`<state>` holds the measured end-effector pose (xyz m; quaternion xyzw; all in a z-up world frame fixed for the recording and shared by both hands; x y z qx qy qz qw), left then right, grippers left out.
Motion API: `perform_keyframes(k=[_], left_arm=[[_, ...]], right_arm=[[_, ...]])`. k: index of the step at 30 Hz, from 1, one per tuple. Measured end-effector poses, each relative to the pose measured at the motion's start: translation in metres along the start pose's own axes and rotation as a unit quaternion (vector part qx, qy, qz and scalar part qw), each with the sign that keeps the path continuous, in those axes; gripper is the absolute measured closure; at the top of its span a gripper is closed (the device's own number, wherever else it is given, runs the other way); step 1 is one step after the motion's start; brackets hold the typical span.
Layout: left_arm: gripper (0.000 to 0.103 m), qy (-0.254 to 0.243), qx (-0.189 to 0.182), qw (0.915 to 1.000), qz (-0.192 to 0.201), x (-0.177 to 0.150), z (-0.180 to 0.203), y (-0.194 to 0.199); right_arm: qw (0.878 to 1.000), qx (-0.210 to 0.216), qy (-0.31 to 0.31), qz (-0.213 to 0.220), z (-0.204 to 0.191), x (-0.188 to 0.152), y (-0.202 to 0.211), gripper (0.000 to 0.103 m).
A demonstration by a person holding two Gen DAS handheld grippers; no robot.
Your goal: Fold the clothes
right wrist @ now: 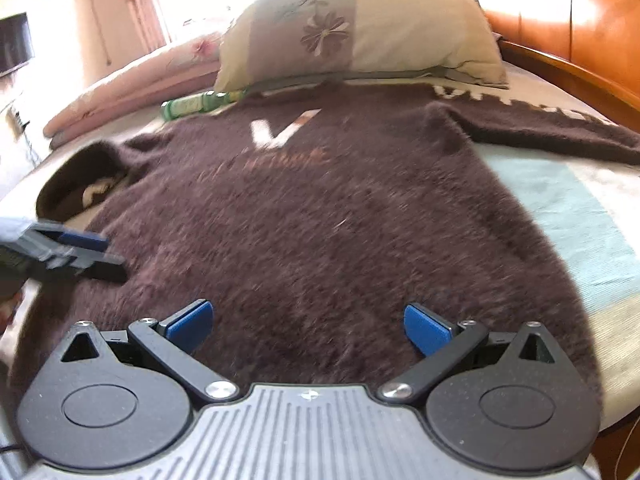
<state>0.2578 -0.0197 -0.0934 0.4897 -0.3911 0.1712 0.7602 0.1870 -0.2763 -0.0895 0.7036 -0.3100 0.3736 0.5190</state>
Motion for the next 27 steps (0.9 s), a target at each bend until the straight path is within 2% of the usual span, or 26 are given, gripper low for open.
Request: perform_keyframes(k=[3, 6, 9, 11, 14, 16, 18, 19, 22, 24, 27], left_arm=[[0.001, 0.037, 0.028, 0.9989, 0.005, 0.008, -0.026, 0.002], [0.001, 0.070, 0.031, 0.9969, 0.015, 0.024, -0.038, 0.004], [0.001, 0.044, 0.027, 0.9981, 0.033, 0.040, -0.030, -0.003], [0.001, 0.040, 0.027, 0.9984, 0.029, 0.045, -0.029, -0.018], [0.001, 0.058, 0.057, 0.9966, 0.010, 0.042, -0.043, -0.041], [0.001, 0.073, 0.076, 0.9943, 0.019, 0.044, -0.050, -0.040], [0.001, 0.089, 0.075, 0.9929, 0.025, 0.051, -0.053, -0.031], [0.001, 0.089, 0.075, 0.9928, 0.031, 0.056, -0.053, -0.026], [0.001, 0.097, 0.058, 0.9927, 0.043, 0.077, -0.059, -0.014], [0.001, 0.113, 0.052, 0.9910, 0.049, 0.095, -0.065, -0.010], [0.001, 0.148, 0.060, 0.9853, 0.060, 0.126, -0.080, -0.010]], right_arm=[[1.000, 0.003, 0.022, -0.002, -0.007, -0.012, 0.003, 0.000], [0.999, -0.006, 0.043, 0.003, -0.011, -0.017, 0.002, 0.000], [0.999, -0.014, 0.049, 0.000, -0.013, -0.018, 0.000, 0.000], [0.998, -0.017, 0.054, 0.000, -0.014, -0.019, 0.000, 0.000], [0.998, -0.018, 0.054, -0.004, -0.014, -0.019, 0.001, 0.000], [0.998, -0.020, 0.051, -0.014, -0.014, -0.017, 0.002, 0.000], [0.998, -0.024, 0.048, -0.041, -0.016, -0.006, 0.003, 0.000], [0.998, -0.026, 0.047, -0.040, -0.017, 0.003, 0.003, 0.000], [0.998, -0.028, 0.056, 0.011, -0.028, 0.045, -0.001, 0.000], [0.997, -0.008, 0.062, 0.036, -0.037, 0.077, -0.018, 0.000], [0.995, 0.027, 0.093, 0.038, -0.052, 0.113, -0.060, 0.000]])
Point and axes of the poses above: each gripper's, at about its wrist camera, not at the fingertips, and y roughly against the way its jaws point, z to its right, x to its top, the point moved 5 cm from there along -y, roughly the way its jaws point, and after that the axes turned 11 degrees about z, right-handed, at the moved point
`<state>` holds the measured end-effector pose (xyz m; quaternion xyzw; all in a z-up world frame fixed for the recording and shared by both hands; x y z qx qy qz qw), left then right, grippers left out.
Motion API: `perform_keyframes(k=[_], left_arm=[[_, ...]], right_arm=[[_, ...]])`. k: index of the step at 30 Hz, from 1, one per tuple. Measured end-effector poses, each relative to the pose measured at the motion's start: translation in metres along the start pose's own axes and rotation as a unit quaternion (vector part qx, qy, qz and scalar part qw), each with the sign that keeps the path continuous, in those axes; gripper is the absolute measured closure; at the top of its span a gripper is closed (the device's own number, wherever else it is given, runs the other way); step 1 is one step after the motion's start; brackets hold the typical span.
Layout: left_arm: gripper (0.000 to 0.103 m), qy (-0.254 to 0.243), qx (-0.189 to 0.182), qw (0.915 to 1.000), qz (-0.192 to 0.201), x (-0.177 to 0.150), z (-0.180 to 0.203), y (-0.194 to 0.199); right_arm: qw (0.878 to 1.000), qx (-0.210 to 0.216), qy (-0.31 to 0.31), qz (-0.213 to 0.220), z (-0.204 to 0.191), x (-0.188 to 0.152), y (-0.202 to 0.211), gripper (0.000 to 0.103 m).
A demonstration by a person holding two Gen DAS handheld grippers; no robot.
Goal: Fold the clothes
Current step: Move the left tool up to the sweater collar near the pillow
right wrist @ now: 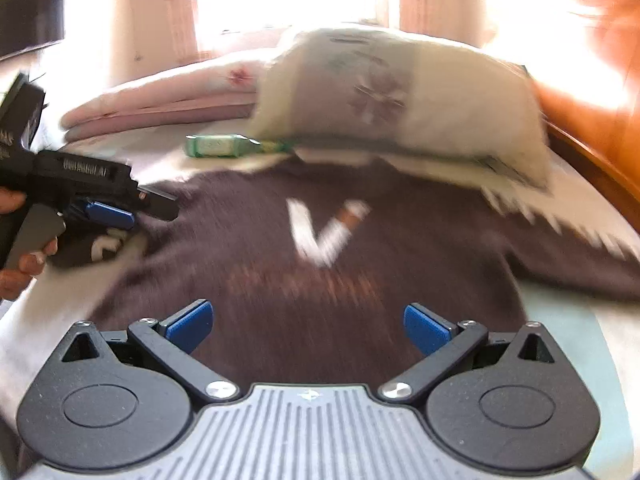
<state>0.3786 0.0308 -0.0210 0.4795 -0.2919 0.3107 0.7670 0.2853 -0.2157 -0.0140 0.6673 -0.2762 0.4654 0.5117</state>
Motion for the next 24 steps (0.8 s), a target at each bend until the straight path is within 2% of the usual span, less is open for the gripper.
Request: perform_keyframes(k=[3, 5, 8, 10, 12, 15, 17, 20, 24], left_arm=[[0.001, 0.040, 0.024, 0.9989, 0.001, 0.030, -0.011, -0.019], [0.001, 0.059, 0.039, 0.9974, -0.008, 0.042, -0.017, -0.039], [0.001, 0.039, 0.060, 0.9972, -0.023, 0.048, -0.013, -0.074], [0.001, 0.032, 0.052, 0.9977, -0.030, 0.047, -0.010, -0.100], [0.001, 0.037, 0.041, 0.9977, -0.039, 0.047, -0.010, -0.126], [0.001, 0.060, 0.067, 0.9941, -0.061, 0.042, -0.027, -0.163], [0.001, 0.066, 0.087, 0.9925, -0.055, 0.044, -0.040, -0.179], [0.001, 0.081, 0.103, 0.9912, -0.020, 0.061, -0.054, -0.190], [0.001, 0.091, 0.120, 0.9884, -0.022, 0.073, -0.066, -0.204]], right_arm=[[1.000, 0.010, 0.023, -0.015, -0.006, 0.021, -0.043, 0.000], [1.000, 0.013, 0.004, -0.011, -0.006, 0.021, -0.060, 0.000], [0.999, 0.037, -0.029, -0.022, -0.001, -0.008, -0.070, 0.000], [0.996, 0.062, -0.041, -0.046, 0.003, -0.031, -0.075, 0.000], [0.995, 0.057, -0.034, -0.077, 0.006, -0.040, -0.084, 0.000], [0.998, 0.028, -0.016, -0.052, 0.011, -0.034, -0.079, 0.000], [0.999, 0.017, -0.014, -0.050, 0.015, -0.033, -0.077, 0.000], [0.997, 0.003, -0.034, -0.065, 0.026, -0.036, -0.082, 0.000], [0.997, -0.012, -0.032, -0.070, 0.033, -0.039, -0.084, 0.000]])
Point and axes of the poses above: each gripper's, at about its wrist camera, not at the fingertips, and y roughly against the way its jaws point, z to its right, x to its top, the point moved 5 cm from there along -y, roughly the way its jaws point, and after that the axes turned 11 degrees about z, right-handed, at the moved point
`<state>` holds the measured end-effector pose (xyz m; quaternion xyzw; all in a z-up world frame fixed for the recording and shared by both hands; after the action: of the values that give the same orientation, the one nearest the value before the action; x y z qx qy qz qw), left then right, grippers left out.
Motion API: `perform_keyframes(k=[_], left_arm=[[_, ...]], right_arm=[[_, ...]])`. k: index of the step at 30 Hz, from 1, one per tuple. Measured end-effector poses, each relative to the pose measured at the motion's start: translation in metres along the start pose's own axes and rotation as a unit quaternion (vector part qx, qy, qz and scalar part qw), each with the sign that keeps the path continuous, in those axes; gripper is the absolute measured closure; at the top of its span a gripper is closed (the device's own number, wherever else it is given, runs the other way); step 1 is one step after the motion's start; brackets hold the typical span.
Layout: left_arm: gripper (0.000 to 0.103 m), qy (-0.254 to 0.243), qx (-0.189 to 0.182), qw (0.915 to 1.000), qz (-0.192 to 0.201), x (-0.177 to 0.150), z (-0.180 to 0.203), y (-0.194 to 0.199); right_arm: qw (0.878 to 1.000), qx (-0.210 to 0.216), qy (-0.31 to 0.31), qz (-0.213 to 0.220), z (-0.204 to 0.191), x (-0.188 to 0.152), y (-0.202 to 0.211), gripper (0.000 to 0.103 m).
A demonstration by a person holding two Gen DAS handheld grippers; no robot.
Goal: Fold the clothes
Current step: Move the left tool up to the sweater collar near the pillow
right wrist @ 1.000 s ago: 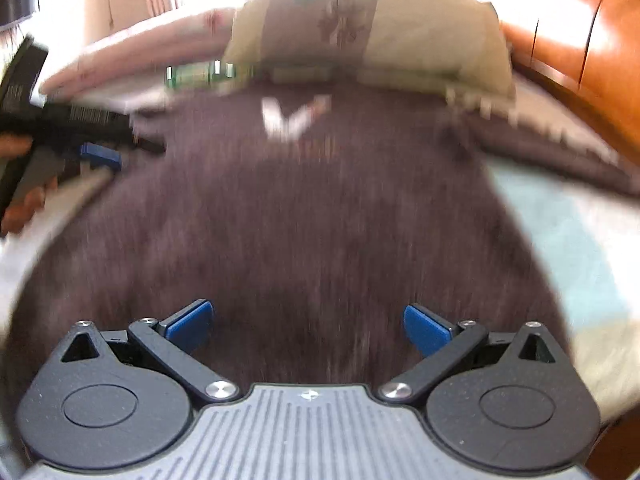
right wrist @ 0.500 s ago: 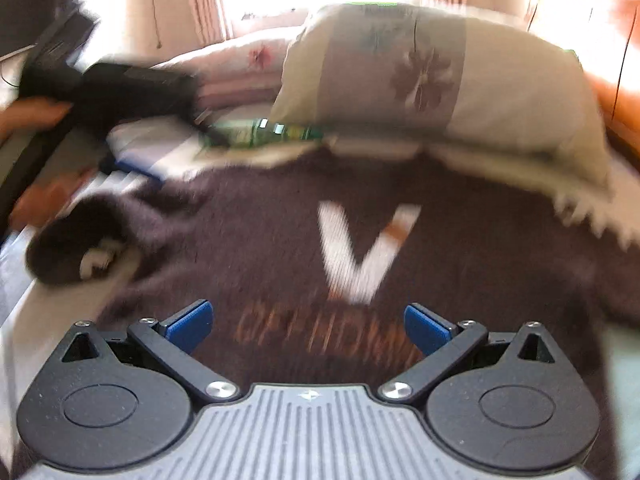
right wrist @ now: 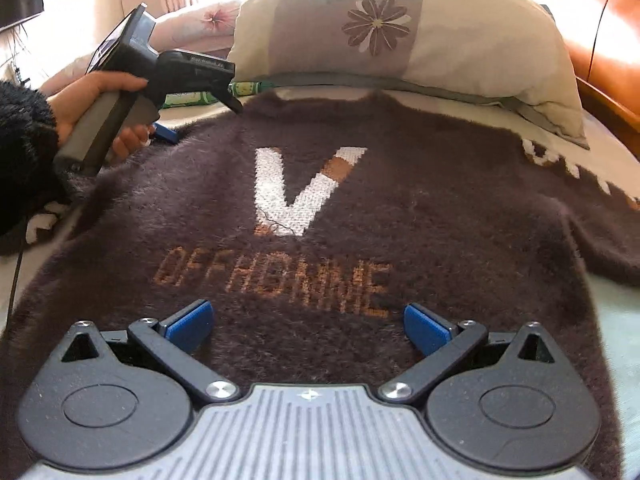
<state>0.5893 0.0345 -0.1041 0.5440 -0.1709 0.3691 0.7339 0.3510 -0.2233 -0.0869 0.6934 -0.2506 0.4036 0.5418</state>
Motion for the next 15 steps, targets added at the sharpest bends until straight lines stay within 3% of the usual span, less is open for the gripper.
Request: perform_keyframes(k=[5, 10, 15], left_arm=[[0.001, -0.046, 0.020, 0.9987, 0.002, -0.005, 0.015, 0.022], [0.001, -0.057, -0.031, 0.9975, -0.027, -0.028, 0.022, 0.033], [0.001, -0.065, 0.010, 0.9977, -0.013, -0.024, 0.014, 0.018]], right_arm=[[1.000, -0.005, 0.008, 0.004, -0.003, -0.001, 0.004, 0.000], [1.000, -0.004, 0.005, 0.004, -0.003, 0.002, 0.005, 0.000], [1.000, -0.009, -0.005, 0.001, 0.001, 0.002, 0.003, 0.000]])
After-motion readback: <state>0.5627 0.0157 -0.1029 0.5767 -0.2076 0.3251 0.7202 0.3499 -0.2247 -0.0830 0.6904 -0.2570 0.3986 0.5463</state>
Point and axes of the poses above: each gripper's, at about its wrist camera, not at the fingertips, and y roughly against the way its jaws point, z to its right, x to its top, the point moved 5 cm from there along -y, roughly the way its jaws point, and after that the axes turned 11 degrees about z, right-handed, at the moved point
